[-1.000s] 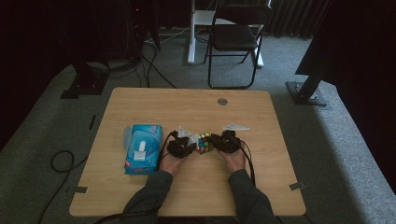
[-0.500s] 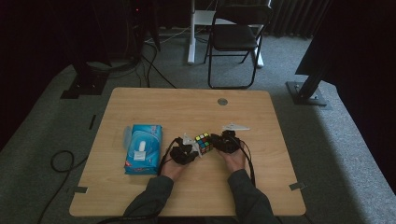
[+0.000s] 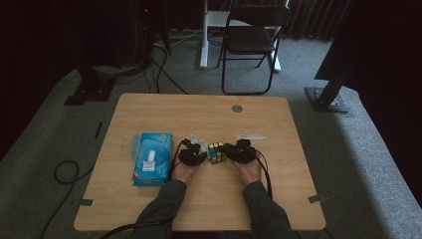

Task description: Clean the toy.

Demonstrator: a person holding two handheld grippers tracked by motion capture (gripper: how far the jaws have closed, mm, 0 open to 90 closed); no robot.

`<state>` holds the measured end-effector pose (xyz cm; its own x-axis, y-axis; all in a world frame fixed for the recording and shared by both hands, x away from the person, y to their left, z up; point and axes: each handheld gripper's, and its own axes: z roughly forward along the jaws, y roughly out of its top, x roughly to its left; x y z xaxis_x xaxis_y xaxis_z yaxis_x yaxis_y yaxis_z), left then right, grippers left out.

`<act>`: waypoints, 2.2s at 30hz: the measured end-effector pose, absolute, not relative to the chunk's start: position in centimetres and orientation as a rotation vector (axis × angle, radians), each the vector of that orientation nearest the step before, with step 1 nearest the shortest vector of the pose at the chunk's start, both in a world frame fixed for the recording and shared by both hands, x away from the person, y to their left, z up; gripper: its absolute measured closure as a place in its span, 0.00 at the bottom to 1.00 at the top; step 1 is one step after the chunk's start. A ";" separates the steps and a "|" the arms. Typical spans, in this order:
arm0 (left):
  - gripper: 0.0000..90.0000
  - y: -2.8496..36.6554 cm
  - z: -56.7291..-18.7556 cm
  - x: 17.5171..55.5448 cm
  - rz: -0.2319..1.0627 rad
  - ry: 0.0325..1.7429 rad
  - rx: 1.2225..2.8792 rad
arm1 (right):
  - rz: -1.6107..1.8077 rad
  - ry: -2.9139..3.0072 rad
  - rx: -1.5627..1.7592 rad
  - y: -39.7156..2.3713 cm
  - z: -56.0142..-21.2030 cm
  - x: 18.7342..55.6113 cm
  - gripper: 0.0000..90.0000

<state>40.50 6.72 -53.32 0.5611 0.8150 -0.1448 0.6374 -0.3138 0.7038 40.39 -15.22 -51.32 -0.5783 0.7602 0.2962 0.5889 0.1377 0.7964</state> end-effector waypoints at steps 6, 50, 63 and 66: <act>0.88 7.1 -52.4 39.9 0.315 1.140 2.011 | 1.417 2.218 1.350 -15.1 -51.3 40.3 0.77; 0.85 7.4 -52.1 39.2 0.313 1.114 2.005 | 1.419 2.098 1.574 -17.4 -51.3 40.5 0.78; 0.85 7.4 -52.0 38.9 0.326 1.102 1.992 | 1.424 2.077 1.631 -17.1 -51.3 40.3 0.78; 0.86 7.6 -51.8 38.9 0.338 1.103 1.983 | 1.432 2.088 1.624 -16.6 -51.3 40.1 0.78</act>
